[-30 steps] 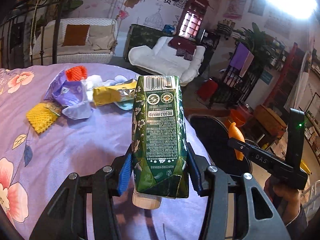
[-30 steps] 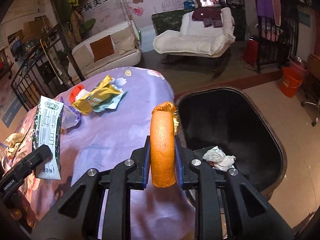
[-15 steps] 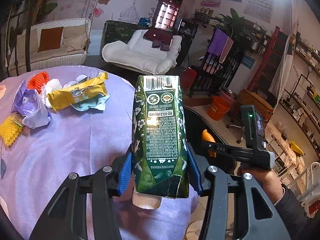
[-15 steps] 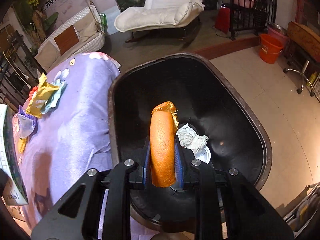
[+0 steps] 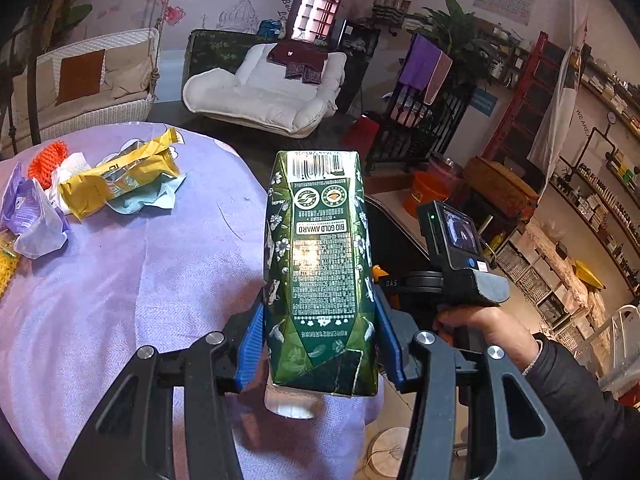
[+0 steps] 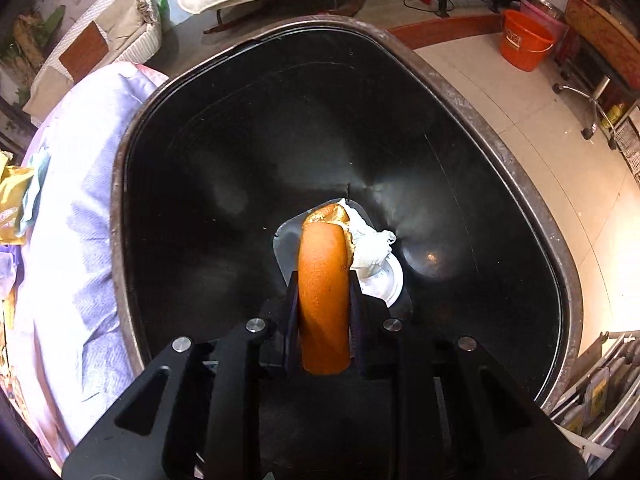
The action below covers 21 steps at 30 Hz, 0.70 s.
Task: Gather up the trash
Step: 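Carry the orange bottle into the bin and release with the right gripper, then lower the green juice carton into the bin and open the left gripper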
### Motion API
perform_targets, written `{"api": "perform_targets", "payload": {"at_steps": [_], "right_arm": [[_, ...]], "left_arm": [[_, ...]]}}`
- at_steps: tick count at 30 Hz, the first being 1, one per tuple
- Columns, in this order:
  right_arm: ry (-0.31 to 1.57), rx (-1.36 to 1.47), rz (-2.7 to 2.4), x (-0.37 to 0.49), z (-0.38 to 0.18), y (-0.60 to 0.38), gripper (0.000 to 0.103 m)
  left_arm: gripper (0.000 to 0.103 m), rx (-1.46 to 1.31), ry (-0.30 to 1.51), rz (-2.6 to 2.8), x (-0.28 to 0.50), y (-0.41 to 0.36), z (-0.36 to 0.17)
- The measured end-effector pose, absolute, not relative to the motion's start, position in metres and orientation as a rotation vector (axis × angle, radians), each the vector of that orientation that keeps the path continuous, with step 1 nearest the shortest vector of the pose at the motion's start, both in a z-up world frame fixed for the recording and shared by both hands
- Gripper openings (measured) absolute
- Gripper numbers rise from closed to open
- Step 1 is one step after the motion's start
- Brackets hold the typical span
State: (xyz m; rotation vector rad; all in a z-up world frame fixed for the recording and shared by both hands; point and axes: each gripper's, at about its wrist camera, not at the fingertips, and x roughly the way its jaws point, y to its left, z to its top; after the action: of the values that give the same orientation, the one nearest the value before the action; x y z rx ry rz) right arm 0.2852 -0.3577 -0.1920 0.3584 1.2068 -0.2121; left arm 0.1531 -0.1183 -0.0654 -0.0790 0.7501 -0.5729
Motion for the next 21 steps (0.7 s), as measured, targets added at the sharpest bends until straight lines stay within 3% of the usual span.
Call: {"api": "perform_targets", "payload": {"at_steps": [2, 4, 5, 21], "right_arm": [[1.210, 0.339, -0.222, 0.286, -0.192, -0.356, 0.031], [1.197, 0.345, -0.228, 0.286, -0.189, -0.355, 0.051], [1.187, 0.350, -0.229, 0.284, -0.187, -0.356, 0.056], [0.893, 0.360, -0.328, 0.206, -0.134, -0.364, 0.062]], "left_arm": [[0.049, -0.073, 0.752, -0.578, 0.153, -0.121, -0.066], [0.049, -0.071, 0.758, -0.582, 0.152, -0.123, -0.067], [0.049, -0.070, 0.762, -0.584, 0.151, -0.125, -0.067], [0.049, -0.003, 0.846, -0.695, 0.173, -0.181, -0.078]]}}
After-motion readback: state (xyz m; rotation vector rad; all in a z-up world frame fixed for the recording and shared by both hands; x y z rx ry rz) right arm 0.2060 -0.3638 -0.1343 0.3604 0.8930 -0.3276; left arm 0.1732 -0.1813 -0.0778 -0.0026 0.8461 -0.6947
